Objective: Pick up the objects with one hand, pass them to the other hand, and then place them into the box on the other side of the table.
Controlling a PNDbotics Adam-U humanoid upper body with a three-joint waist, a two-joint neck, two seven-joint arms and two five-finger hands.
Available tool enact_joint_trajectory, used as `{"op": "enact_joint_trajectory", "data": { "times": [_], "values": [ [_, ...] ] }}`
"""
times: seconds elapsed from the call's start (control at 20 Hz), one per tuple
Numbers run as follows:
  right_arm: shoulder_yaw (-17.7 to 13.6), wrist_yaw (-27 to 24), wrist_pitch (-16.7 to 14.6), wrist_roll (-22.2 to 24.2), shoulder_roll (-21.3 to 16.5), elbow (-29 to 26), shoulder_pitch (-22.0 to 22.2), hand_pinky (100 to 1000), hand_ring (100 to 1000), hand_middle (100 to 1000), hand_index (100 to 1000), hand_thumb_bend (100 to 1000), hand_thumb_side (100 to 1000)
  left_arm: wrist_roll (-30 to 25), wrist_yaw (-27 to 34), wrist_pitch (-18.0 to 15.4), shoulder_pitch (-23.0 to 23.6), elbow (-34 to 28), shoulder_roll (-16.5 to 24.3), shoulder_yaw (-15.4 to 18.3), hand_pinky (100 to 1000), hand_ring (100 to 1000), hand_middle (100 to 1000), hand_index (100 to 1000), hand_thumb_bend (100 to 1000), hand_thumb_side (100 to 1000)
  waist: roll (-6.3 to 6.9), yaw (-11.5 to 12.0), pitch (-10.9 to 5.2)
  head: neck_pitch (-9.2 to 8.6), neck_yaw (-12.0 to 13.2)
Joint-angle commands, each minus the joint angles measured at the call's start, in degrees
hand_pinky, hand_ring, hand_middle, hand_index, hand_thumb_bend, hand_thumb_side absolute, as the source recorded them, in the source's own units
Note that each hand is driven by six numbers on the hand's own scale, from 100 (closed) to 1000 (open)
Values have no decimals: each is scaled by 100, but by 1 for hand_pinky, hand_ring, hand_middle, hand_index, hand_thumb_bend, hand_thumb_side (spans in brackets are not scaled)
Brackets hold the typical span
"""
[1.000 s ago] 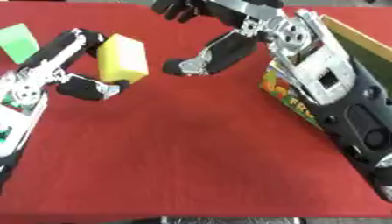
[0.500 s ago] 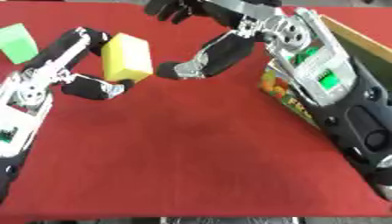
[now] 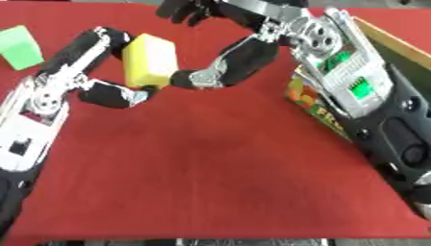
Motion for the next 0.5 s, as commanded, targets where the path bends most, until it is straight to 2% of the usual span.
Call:
{"op": "enact_joint_trajectory", "data": {
  "times": [0.05,0.5],
  "values": [
    [-19,141,-19,35,-45,-9,-93,839,840,798,817,499,248,5,-51,-47,-97,-160,22,-4,723,593,483,524,204,145,21,3,-115,-31,-25],
    [-5,214,-76,71,-10,161,-85,839,839,796,817,494,251,-8,-70,-46,-96,-288,-32,-22,718,590,481,524,202,146,31,8,-98,-23,-47]
  ]
}}
